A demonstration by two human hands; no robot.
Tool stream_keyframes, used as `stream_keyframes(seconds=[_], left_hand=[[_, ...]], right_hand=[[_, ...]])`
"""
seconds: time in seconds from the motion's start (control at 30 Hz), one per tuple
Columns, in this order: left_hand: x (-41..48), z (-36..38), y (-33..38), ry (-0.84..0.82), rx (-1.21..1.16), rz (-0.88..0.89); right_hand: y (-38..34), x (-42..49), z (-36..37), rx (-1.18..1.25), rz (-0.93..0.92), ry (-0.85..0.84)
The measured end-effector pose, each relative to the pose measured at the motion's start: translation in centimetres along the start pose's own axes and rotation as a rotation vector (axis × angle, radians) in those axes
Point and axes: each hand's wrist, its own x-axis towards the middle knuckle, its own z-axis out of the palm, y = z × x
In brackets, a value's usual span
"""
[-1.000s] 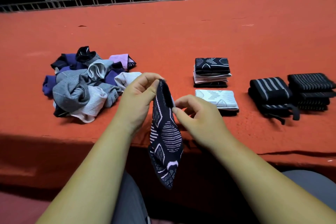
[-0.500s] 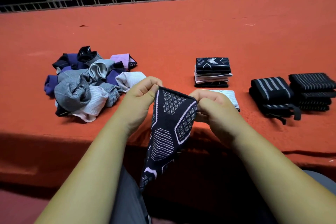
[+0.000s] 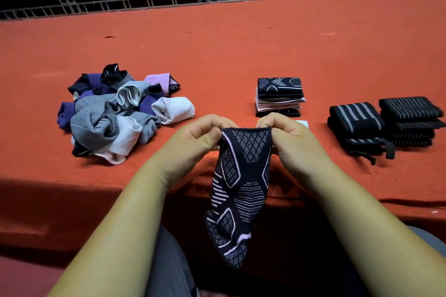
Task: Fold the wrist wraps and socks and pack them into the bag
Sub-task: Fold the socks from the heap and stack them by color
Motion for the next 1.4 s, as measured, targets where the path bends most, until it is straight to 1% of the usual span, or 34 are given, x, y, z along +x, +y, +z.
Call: stream_keyframes(seconds=[0.1,0.17,0.33,0.43,0.47,0.53,0.6,0.73,0.8,0.9,1.0,1.07,1.13,1.23,1.27,1.33,1.4], left_hand=[[-0.1,-0.6,-0.4,-0.045,0.020,-0.057],[0.0,-0.8,-0.6,-0.051,0.036,-0.075],[0.5,-0.8,-0.8,0.132,0.062,-0.038],[0.9,-0.8,-1.1,0.219,0.020,-0.028],[1.0,-0.7,-1.0,0.239,0.014,-0.023],[0.9,-0.4,-0.8,0.262,0.038,-0.014],[0.7,-0.4,-0.6,0.262,0.060,-0.026],[0.3,-0.8,-0.3,0.249,0.060,-0.086],[0.2,-0.9,-0.2,0.231,0.023,-0.068],[0.1,-0.8,0.1,0.149,-0.027,-0.019],[0.2,-0.2,0.2,0.165,-0.008,-0.021],[0.4,-0.1,0.2,0.219,0.021,-0.001],[0.5,-0.3,0.2,0.278,0.070,0.042],[0.6,-0.3,0.3,0.316,0.153,0.093],[0.6,-0.3,0.2,0.328,0.170,0.105],[0.8,-0.1,0.0,0.360,0.192,0.108],[1.0,0.1,-0.2,0.398,0.185,0.060]], right_hand=[[-0.2,-0.1,0.2,0.024,0.026,0.012],[-0.3,-0.1,0.3,-0.004,0.036,0.045],[-0.3,-0.2,0.1,-0.191,0.038,0.089],[-0.9,-0.7,0.2,-0.220,-0.043,0.072],[-1.1,-0.9,0.3,-0.238,-0.084,0.053],[-1.3,-1.1,0.5,-0.348,-0.145,0.023],[-1.0,-1.2,0.6,-0.410,-0.157,-0.003],[-0.6,-1.1,0.2,-0.252,-0.098,-0.038],[-0.5,-1.0,-0.3,-0.130,-0.044,-0.056],[-0.3,-0.8,-0.4,0.029,-0.040,-0.097],[-0.5,-0.9,0.0,0.131,-0.007,-0.117],[-0.8,-1.1,0.2,0.067,0.014,-0.099],[-1.3,-1.5,0.5,-0.108,0.016,-0.060],[-1.9,-2.1,1.1,-0.423,0.011,0.025],[-1.9,-2.1,1.4,-0.482,0.007,0.044],[-1.5,-1.9,1.7,-0.490,0.009,0.083],[-0.9,-1.4,1.7,-0.366,0.010,0.090]])
